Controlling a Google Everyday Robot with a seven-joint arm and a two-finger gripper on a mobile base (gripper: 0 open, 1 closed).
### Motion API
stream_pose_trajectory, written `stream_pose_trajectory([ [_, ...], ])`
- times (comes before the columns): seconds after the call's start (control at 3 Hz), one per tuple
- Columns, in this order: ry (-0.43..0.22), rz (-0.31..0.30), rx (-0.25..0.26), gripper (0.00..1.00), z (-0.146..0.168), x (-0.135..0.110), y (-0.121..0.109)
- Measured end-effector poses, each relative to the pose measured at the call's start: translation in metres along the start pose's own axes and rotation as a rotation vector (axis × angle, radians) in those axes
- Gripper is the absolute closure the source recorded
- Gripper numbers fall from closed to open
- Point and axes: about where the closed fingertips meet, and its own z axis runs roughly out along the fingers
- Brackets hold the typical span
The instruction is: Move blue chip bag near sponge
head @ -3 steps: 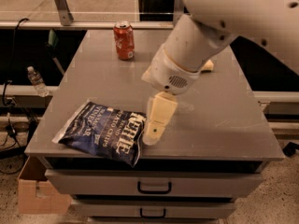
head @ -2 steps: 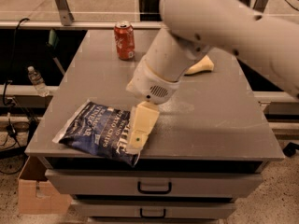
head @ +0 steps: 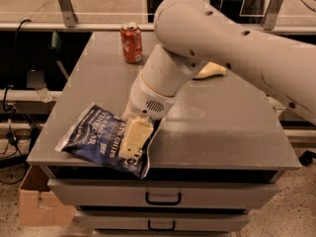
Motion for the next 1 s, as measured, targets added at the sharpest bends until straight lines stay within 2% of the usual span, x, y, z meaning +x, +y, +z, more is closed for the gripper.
stream_pose_trajectory([
  [0.33,-0.013,0.018,0.024,0.62,-0.009,0.001,-0.009],
  [0.67,-0.046,0.041,0.095,0.85,-0.042,0.009,-0.024],
  [1.0,-0.078,0.056,0.209,1.00,-0.099,0.022,-0.041],
])
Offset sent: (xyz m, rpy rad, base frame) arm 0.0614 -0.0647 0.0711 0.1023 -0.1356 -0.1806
